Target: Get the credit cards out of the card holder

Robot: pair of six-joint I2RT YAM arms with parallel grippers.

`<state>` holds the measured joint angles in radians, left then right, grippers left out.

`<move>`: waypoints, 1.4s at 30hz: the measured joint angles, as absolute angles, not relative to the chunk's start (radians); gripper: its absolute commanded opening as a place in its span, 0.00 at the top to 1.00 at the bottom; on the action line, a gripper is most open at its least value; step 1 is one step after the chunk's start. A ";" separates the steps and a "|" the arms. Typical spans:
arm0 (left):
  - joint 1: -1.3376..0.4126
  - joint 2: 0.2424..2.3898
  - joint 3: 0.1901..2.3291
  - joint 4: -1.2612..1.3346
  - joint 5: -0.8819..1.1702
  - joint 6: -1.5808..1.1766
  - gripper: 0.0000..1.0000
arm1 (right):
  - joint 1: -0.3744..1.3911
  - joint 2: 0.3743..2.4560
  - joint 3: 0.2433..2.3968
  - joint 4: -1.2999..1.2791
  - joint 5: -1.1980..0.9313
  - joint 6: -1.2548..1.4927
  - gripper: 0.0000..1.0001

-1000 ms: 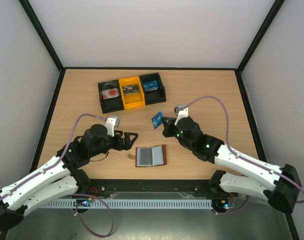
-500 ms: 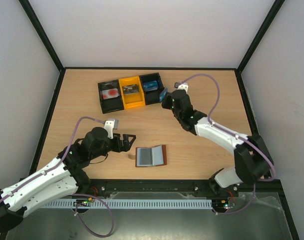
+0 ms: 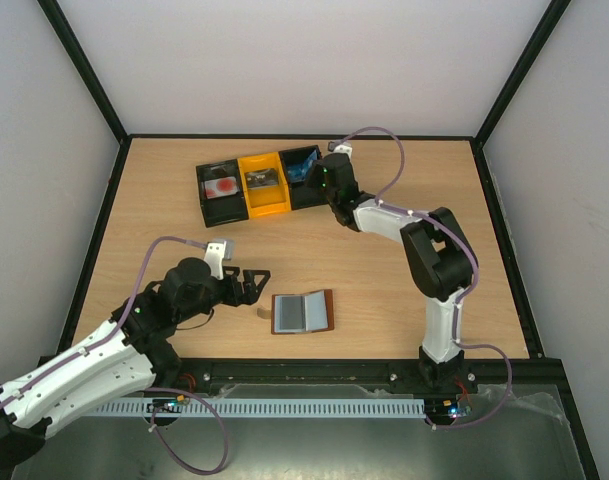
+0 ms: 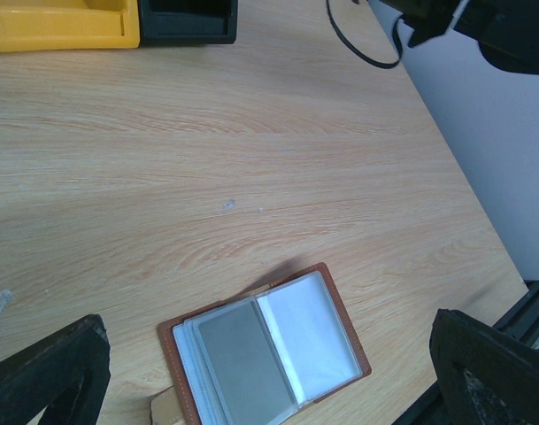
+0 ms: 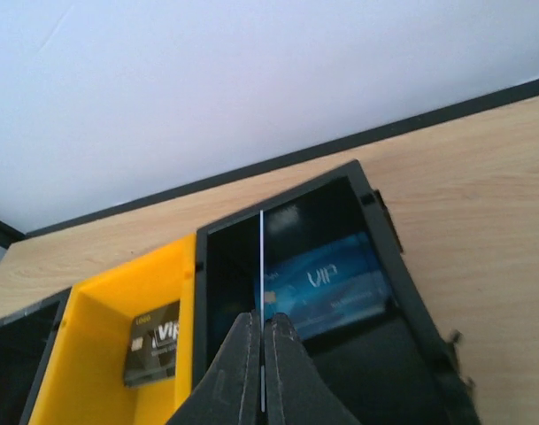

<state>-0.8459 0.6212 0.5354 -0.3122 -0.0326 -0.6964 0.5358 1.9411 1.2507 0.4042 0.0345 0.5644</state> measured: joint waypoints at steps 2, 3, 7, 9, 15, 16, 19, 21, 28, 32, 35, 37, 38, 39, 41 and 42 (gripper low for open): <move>-0.846 0.619 0.533 -0.309 -0.038 -0.696 0.01 | 0.532 1.992 1.309 0.404 0.033 0.563 0.98; -0.846 0.618 0.531 -0.308 -0.039 -0.695 0.01 | 0.530 2.020 1.341 0.403 0.031 0.562 0.98; -0.846 0.614 0.526 -0.307 -0.043 -0.695 0.01 | 0.518 2.123 1.463 0.387 0.021 0.559 0.98; -0.846 0.613 0.524 -0.305 -0.043 -0.695 0.01 | 0.514 2.170 1.516 0.373 0.007 0.560 0.98; -0.846 0.613 0.522 -0.305 -0.043 -0.695 0.01 | 0.509 2.254 1.597 0.336 -0.027 0.572 0.98; -0.846 0.613 0.522 -0.305 -0.043 -0.695 0.01 | 0.509 2.263 1.606 0.330 -0.028 0.572 0.98; -0.846 0.613 0.522 -0.305 -0.043 -0.695 0.01 | 0.509 2.299 1.649 0.301 -0.030 0.573 0.98; -0.846 0.613 0.522 -0.305 -0.043 -0.695 0.01 | 0.510 2.323 1.688 0.282 -0.032 0.573 0.98; -0.846 0.611 0.522 -0.307 -0.049 -0.695 0.01 | 0.510 2.382 1.785 0.220 -0.030 0.578 0.87; -0.846 0.604 0.522 -0.307 -0.056 -0.695 0.01 | 0.509 2.386 1.811 0.175 -0.010 0.575 0.77; -0.846 0.603 0.522 -0.307 -0.057 -0.696 0.01 | 0.509 2.386 1.847 0.138 0.009 0.577 0.68; -0.846 0.603 0.522 -0.307 -0.057 -0.696 0.01 | 0.509 2.386 1.873 0.115 0.020 0.575 0.60; -0.846 0.603 0.522 -0.307 -0.057 -0.696 0.01 | 0.509 2.386 1.886 0.104 0.026 0.574 0.58; -0.846 0.603 0.522 -0.307 -0.057 -0.696 0.01 | 0.509 2.386 1.897 0.096 0.031 0.573 0.56; -0.846 0.603 0.522 -0.307 -0.057 -0.696 0.01 | 0.509 2.386 1.911 0.081 0.044 0.569 0.54; -0.846 0.603 0.522 -0.307 -0.057 -0.697 0.01 | 0.509 2.386 1.914 0.072 0.048 0.567 0.53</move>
